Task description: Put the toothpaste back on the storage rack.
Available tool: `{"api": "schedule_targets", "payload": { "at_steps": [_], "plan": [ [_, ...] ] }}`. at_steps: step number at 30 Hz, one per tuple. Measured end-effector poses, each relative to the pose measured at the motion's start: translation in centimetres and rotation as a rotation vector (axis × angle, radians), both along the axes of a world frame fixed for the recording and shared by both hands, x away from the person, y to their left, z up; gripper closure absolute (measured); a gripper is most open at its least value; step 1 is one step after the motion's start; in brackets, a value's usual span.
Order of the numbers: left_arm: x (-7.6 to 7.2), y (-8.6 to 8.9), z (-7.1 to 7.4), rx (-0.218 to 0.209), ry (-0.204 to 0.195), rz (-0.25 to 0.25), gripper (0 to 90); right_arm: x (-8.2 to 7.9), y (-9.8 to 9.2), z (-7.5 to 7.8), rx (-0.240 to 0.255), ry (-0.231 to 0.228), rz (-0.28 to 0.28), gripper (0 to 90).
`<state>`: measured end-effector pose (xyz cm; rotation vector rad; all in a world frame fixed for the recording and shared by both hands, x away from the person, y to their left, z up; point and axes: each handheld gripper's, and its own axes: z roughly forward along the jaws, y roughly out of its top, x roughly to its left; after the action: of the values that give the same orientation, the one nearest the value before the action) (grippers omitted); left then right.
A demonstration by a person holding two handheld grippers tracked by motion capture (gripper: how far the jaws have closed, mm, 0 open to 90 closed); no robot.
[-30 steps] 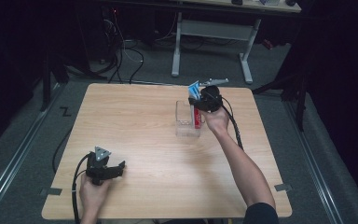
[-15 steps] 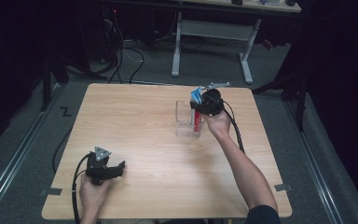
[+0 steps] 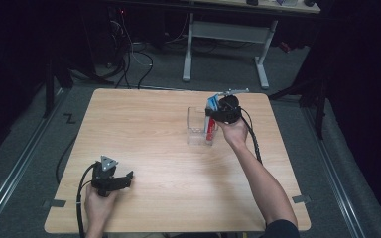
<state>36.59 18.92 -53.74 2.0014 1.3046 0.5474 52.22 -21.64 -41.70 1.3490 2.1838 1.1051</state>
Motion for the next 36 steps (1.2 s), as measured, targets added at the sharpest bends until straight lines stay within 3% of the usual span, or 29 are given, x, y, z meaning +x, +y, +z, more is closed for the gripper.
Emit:
{"api": "schedule_targets", "payload": {
  "at_steps": [17, 22, 36],
  "plan": [
    [0.00, 0.00, 0.00, 0.000, 0.000, 0.000, 17.2, 0.15, -0.35, -0.06, -0.053, -0.027, -0.066, 60.8],
    [0.00, 0.00, 0.00, 0.000, -0.001, 0.000, 17.1, 0.10, 0.03, -0.09, -0.105, -0.046, -0.082, 57.4],
    [0.00, 0.00, 0.00, 0.000, 0.000, 0.000, 17.1, -0.42, -0.61, 0.71, -0.066, -0.058, -0.102, 44.3]
  ]
}}
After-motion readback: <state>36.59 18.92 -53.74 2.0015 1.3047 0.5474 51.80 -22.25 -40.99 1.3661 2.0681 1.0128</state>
